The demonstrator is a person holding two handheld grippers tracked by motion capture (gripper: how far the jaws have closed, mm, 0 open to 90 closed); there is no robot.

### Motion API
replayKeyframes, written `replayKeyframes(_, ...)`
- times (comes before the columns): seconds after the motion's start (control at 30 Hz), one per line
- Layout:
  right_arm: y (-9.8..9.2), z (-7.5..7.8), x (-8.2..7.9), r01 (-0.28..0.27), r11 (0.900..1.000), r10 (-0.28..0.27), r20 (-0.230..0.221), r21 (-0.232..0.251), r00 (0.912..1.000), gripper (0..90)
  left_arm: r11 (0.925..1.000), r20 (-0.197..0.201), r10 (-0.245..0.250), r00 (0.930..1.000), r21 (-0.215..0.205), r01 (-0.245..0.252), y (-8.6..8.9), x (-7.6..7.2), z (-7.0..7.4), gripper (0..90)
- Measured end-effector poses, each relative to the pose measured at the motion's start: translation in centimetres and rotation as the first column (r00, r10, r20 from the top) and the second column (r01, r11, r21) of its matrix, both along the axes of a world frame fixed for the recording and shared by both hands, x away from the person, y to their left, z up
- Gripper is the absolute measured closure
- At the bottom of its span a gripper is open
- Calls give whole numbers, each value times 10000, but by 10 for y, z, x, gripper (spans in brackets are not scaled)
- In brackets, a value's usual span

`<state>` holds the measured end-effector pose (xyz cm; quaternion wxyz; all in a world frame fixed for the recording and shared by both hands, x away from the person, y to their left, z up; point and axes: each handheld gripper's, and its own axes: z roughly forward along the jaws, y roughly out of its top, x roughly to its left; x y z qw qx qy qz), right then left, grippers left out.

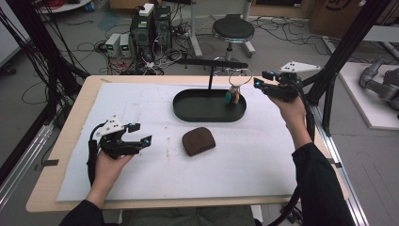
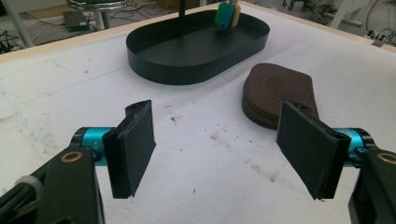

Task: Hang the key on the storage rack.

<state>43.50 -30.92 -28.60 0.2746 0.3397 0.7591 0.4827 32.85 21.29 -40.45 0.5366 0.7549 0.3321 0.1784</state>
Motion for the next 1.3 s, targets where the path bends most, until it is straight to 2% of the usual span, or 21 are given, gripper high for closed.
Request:
replayKeyframes(0.07, -3, -2, -5, -11, 9999, 9, 137, 134, 9999, 504, 10000, 56, -35, 10000, 73, 35, -3, 1, 0, 279)
replayKeyframes(0.13, -7, -7, -14, -1, 9996, 3, -54, 272, 10000, 473, 9999, 130, -47, 9999, 90, 46, -6, 2, 1, 279)
replayKeyframes(0.2, -12, -13, -24, 87, 9988, -95, 168, 478, 9998, 482, 10000, 195, 18, 9998, 74, -19, -7, 4, 2, 279)
replayKeyframes(0.33, -17, -22, -41, 199, 9962, -213, 161, 842, 9996, 470, 9998, 296, 185, 9994, 71, -187, -6, 4, 4, 279)
replayKeyframes(0.63, -23, -45, -74, 208, 9923, -233, 196, 1220, 9995, 435, 9991, 409, 340, 9986, 237, -350, -3, 0, 7, 279)
replayKeyframes(0.73, -23, -52, -83, 250, 9905, -271, 141, 1355, 9995, 416, 9986, 469, 425, 9980, 298, -439, -1, -3, 6, 275)
replayKeyframes(0.83, -23, -62, -91, 256, 9847, -254, -30, 1723, 9997, 388, 9974, 519, 546, 9972, 449, -569, 1, -5, 4, 273)
replayKeyframes(0.93, -21, -74, -99, 377, 9801, -311, -367, 1950, 9988, 369, 9969, 382, 708, 9968, 302, -720, 5, -6, 1, 248)
replayKeyframes(1.1, -20, -90, -106, 416, 9831, -303, -657, 1782, 9974, 325, 9962, 491, 852, 9952, 148, -860, 10, -10, 1, 243)
replayKeyframes(1.3, -24, -103, -108, 526, 9897, -396, -986, 1332, 9943, 273, 9961, 596, 881, 9943, 55, -886, 10, -10, 1, 243)
